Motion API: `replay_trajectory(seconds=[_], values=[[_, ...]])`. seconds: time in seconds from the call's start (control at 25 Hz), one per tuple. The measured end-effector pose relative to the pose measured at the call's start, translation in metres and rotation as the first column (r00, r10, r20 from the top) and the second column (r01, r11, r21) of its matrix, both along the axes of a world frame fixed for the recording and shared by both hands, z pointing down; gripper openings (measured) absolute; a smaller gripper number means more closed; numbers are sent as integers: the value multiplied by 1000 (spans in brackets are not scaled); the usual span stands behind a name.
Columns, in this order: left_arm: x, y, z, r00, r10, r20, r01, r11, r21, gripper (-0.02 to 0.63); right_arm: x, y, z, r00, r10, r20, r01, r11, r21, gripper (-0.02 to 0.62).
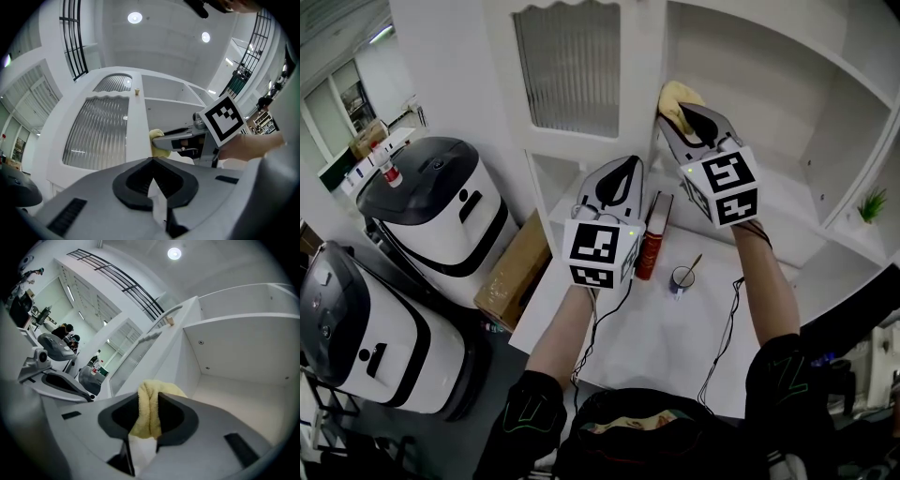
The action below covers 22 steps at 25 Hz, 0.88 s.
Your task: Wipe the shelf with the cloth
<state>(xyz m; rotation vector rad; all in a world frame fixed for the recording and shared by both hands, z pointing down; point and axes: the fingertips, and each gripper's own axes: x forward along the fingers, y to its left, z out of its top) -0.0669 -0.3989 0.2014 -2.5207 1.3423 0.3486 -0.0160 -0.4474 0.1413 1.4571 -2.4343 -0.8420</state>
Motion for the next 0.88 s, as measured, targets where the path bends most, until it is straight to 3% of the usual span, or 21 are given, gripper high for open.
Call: replay_trajectory(seconds=[0.32,0.64,0.88], values=[[-3,0,2,999,35,-7,-35,999,1,-2,-7,26,-2,998,-54,36,53,998,29,110],[-3,4,0,992,123,-35,-123,992,-10,-2,-12,77,2,975,-217,49,211,971,114,110],[0,5,7,982,183,-40,-184,983,-20,-2,21,75,7,996,-60,60,52,990,131,110]])
